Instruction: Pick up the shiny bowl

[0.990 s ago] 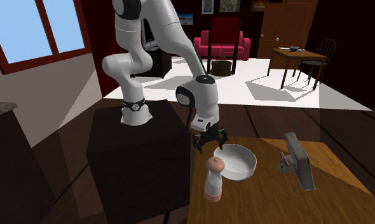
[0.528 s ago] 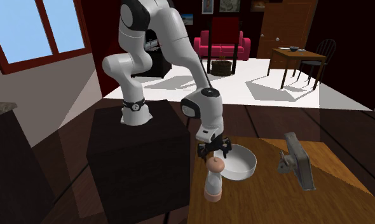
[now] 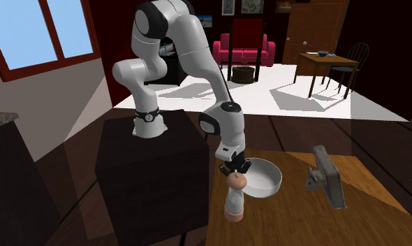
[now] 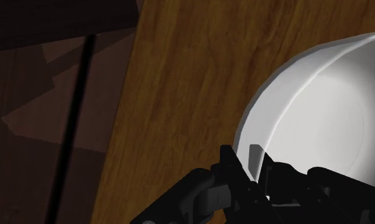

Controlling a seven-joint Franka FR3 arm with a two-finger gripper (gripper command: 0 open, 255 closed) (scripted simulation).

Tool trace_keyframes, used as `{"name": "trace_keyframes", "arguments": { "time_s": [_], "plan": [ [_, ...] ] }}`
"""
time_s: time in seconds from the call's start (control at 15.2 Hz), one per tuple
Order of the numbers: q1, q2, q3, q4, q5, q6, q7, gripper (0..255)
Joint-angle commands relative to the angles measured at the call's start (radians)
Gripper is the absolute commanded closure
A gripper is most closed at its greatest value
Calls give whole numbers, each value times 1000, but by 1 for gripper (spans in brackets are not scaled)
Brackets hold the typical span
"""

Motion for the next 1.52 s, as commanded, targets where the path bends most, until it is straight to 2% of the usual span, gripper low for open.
{"name": "trace_keyframes", "arguments": {
  "time_s": [0.0,0.33,1.45],
  "plan": [
    [0,1,0,0,0,0,0,255],
    [-3,-1,1,-1,0,-1,-2,255],
    [-63,-219,73,-63,49,-157,-19,255]
  ]
}}
